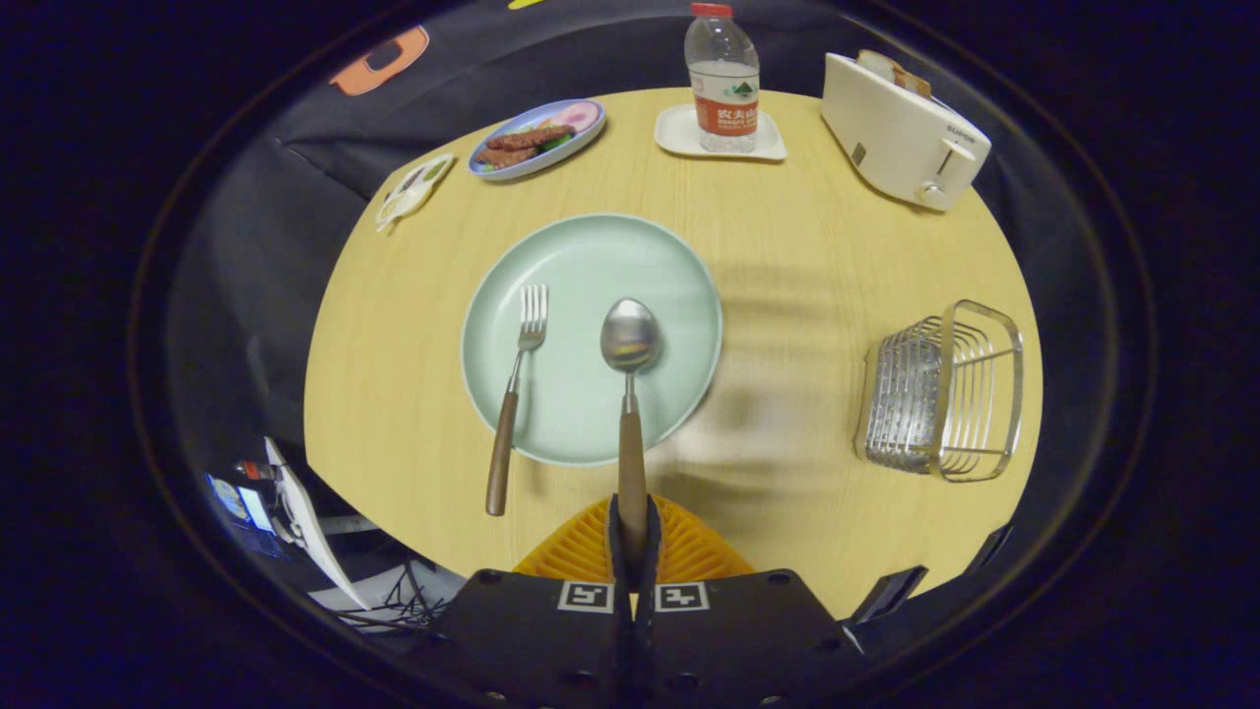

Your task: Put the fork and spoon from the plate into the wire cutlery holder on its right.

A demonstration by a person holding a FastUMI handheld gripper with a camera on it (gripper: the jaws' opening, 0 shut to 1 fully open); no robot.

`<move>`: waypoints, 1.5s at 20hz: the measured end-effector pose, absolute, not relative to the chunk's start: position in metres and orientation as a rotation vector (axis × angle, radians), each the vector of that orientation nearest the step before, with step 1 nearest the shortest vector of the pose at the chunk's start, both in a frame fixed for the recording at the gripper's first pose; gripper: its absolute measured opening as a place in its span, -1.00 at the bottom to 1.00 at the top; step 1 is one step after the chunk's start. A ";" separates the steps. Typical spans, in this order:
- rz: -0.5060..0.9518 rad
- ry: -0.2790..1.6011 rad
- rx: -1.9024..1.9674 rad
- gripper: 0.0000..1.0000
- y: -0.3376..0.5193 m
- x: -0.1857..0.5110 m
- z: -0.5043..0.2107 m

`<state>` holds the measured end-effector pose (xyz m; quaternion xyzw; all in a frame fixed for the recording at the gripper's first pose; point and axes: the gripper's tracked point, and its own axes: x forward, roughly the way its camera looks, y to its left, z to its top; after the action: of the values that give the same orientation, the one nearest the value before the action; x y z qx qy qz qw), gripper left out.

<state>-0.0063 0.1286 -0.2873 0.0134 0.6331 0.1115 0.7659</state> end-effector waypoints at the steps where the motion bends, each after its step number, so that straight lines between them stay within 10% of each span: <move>1: 0.250 1.370 0.048 -0.99 0.126 -0.007 -0.276; 11: 0.095 1.293 0.172 -0.99 0.012 -0.011 -0.165; 30: -0.118 1.557 0.400 -0.94 -0.038 -0.010 -0.221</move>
<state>-0.0100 -0.0384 -0.2214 0.1791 0.6968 -0.0529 0.6926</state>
